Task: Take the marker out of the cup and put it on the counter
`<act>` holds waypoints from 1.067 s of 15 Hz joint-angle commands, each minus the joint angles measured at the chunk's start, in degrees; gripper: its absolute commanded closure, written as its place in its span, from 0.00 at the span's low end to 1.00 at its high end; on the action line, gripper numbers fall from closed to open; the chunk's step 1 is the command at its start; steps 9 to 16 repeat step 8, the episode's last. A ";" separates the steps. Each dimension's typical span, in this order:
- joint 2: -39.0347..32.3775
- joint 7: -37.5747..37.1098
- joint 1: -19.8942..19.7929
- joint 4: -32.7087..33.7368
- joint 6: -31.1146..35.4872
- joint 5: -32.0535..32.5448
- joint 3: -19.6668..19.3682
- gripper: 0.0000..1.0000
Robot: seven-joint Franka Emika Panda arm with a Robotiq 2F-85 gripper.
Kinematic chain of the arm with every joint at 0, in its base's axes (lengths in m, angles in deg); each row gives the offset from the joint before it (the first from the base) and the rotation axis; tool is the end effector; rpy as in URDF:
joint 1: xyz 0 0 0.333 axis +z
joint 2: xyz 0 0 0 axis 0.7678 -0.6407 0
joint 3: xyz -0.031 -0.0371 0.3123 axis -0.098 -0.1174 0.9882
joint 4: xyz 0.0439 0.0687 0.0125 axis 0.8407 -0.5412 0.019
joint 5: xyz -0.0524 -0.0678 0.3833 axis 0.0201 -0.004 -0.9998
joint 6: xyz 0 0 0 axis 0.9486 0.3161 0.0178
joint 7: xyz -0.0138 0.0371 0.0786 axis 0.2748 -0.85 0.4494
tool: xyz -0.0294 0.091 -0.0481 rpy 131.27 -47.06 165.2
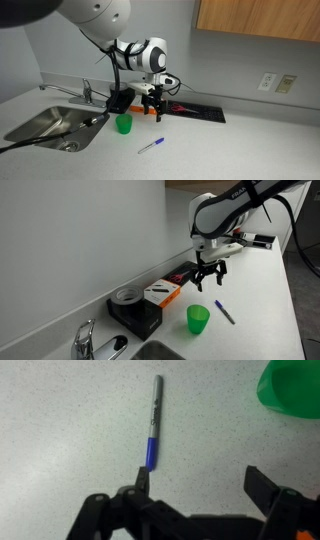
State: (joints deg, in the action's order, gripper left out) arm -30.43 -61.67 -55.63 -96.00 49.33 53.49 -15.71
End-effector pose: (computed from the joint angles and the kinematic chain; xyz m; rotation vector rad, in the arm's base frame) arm 0.5972 -0.1461 0.3165 2.8236 -1.0411 -0.3111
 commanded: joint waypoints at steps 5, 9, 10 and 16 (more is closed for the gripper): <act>-0.07 0.20 0.46 1.04 -0.77 -0.49 -0.55 0.00; -0.08 0.21 0.47 0.91 -0.77 -0.49 -0.55 0.00; -0.08 0.21 0.47 0.91 -0.77 -0.49 -0.55 0.00; -0.08 0.21 0.47 0.91 -0.77 -0.49 -0.55 0.00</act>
